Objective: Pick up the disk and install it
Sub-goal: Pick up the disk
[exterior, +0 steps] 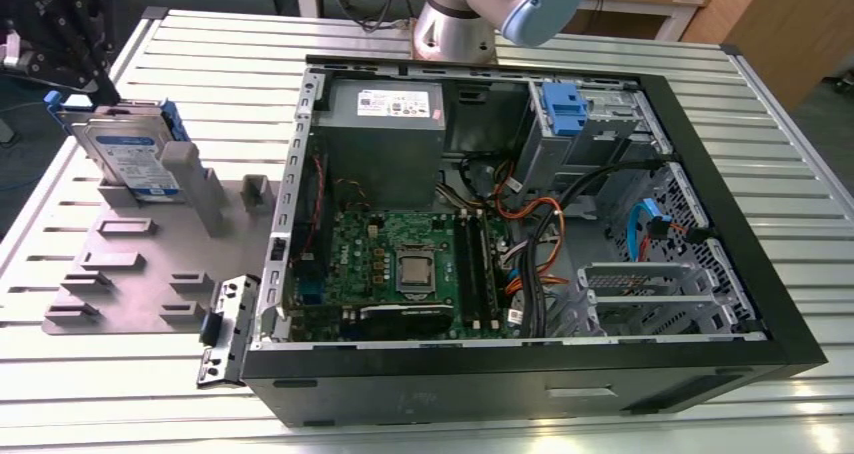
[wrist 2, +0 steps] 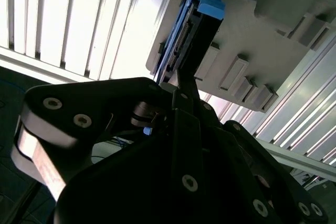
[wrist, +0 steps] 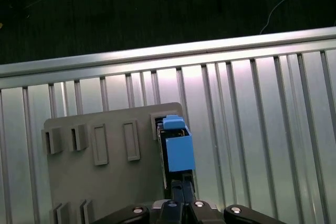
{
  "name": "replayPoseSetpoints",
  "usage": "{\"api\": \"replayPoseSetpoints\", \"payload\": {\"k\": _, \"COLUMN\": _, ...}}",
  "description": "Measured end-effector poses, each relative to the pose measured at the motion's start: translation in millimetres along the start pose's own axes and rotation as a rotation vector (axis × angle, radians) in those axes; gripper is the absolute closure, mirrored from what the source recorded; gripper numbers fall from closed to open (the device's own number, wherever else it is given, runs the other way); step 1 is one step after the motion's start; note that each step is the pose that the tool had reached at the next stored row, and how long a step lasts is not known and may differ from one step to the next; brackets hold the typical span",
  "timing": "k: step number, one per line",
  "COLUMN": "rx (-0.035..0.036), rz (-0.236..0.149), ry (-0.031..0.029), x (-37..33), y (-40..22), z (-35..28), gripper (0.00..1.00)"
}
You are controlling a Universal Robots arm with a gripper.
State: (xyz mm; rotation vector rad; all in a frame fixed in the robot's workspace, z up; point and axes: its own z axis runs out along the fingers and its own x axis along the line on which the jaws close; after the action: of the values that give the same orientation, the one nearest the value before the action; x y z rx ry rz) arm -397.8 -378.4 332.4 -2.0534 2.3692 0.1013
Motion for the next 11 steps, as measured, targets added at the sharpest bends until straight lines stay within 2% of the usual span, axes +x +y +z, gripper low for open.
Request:
{"api": "replayPoseSetpoints", "payload": {"k": 6, "rx": 0.0, "rz": 0.0, "ry": 0.0, "x": 0.0, "y": -0.2, "z": 0.0, "gripper": 0.89}}
{"api": "replayPoseSetpoints", "payload": {"k": 8, "rx": 0.0, "rz": 0.0, "ry": 0.0, "x": 0.0, "y": -0.3, "z": 0.0, "gripper": 0.76}}
{"api": "replayPoseSetpoints", "payload": {"k": 9, "rx": 0.0, "rz": 0.0, "ry": 0.0, "x": 0.0, "y": -0.3, "z": 0.0, "gripper": 0.76}}
{"api": "replayPoseSetpoints", "payload": {"k": 11, "rx": 0.0, "rz": 0.0, "ry": 0.0, "x": 0.0, "y": -0.3, "z": 0.0, "gripper": 0.65}}
